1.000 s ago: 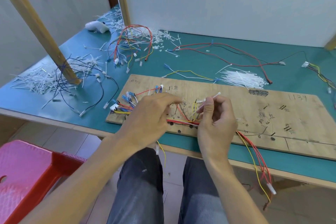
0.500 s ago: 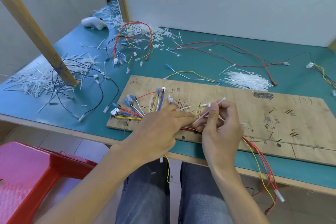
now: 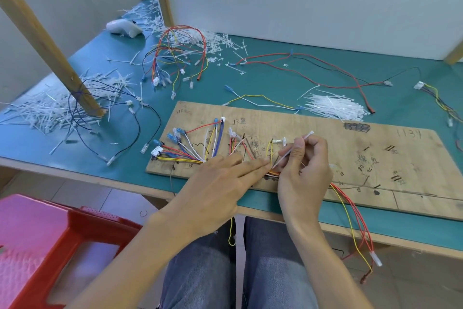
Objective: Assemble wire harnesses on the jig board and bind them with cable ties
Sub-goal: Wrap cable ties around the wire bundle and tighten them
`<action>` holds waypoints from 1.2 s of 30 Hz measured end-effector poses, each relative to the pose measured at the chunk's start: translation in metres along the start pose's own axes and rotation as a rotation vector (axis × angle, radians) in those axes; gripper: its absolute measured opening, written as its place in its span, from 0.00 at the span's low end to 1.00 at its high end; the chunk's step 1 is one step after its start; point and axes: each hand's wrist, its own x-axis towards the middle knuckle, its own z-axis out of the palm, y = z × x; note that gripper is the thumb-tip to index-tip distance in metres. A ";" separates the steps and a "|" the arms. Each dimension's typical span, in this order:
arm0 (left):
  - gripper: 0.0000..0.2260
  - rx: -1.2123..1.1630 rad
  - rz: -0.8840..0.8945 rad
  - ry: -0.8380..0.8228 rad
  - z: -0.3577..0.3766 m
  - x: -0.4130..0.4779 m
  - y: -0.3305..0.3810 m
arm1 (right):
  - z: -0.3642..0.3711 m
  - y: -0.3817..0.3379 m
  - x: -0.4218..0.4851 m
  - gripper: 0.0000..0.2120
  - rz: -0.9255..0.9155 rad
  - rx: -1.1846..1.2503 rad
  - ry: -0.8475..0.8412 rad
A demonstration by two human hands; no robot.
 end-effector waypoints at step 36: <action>0.12 -0.086 -0.321 0.447 0.030 -0.036 0.023 | 0.015 -0.001 0.012 0.03 0.062 0.183 -0.342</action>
